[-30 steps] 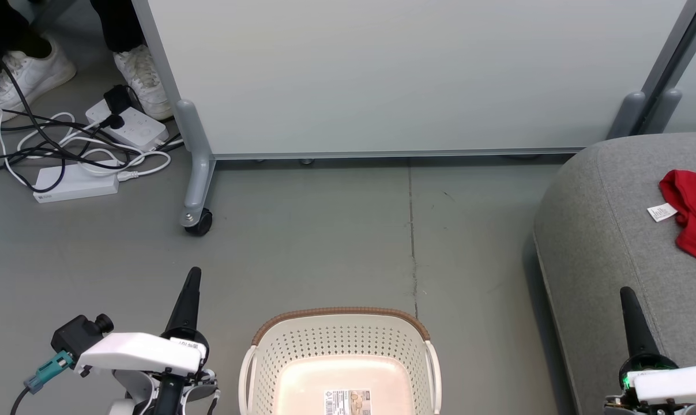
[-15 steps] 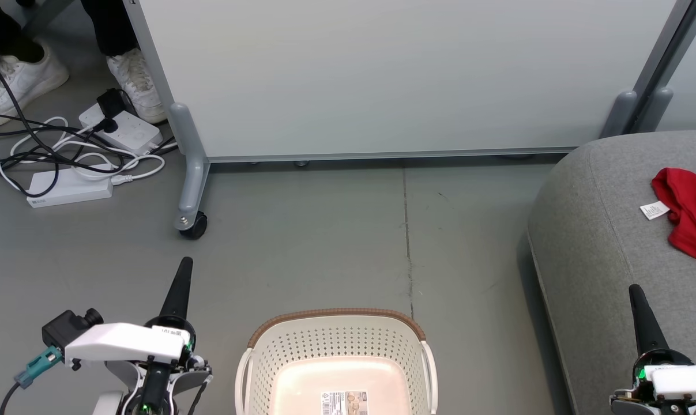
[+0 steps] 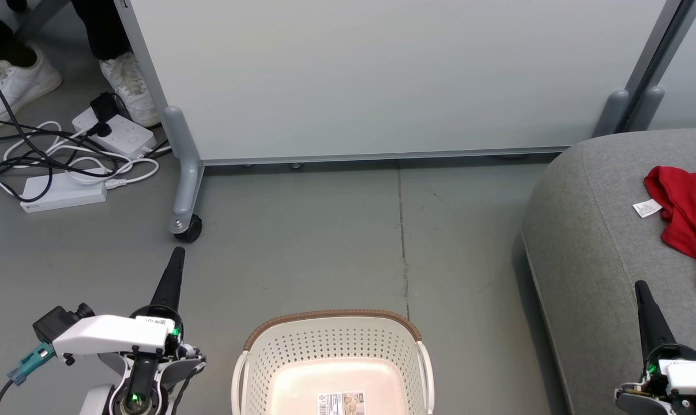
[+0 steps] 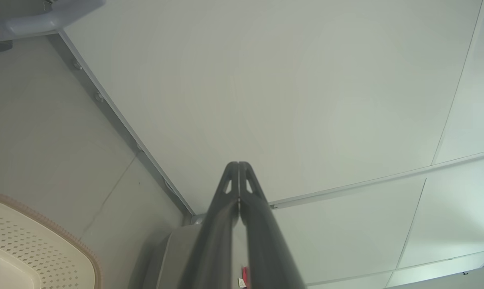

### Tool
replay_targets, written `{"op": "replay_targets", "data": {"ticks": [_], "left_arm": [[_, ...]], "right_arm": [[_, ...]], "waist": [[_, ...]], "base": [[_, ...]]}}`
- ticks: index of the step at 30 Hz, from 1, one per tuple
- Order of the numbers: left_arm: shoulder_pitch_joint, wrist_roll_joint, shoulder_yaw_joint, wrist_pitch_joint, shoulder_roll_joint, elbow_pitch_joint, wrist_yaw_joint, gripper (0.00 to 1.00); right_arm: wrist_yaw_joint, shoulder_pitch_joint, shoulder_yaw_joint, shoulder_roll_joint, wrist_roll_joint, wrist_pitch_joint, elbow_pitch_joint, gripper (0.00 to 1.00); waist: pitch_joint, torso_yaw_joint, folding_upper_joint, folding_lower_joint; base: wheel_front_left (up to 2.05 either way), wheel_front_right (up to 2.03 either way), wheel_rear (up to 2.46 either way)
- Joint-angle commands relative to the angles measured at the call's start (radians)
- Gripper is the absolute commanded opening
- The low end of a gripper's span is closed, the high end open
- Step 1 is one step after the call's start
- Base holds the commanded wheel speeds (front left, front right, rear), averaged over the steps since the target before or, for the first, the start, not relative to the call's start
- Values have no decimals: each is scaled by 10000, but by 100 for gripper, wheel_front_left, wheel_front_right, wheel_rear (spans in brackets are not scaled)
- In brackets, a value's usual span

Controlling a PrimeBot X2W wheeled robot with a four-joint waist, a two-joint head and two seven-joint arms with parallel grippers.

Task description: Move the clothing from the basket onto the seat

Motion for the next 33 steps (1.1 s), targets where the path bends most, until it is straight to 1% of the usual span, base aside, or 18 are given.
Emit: {"op": "replay_targets", "data": {"ticks": [1,30,33], "left_arm": [[-213,-262,120,96,19,14,-80,0],[-606,-2117,660,761,-13,306,-292,0],[-606,-2103,674,762,-14,307,-273,0]], "right_arm": [[22,-150,-89,-87,299,88,-39,0],[25,-278,-409,-126,2318,534,27,0],[25,-270,-405,-117,2293,534,28,0]], "waist": [[-5,-20,0,0],[-71,-289,0,0],[-72,-295,0,0]], "base": [[0,0,0],[0,0,0],[0,0,0]]}}
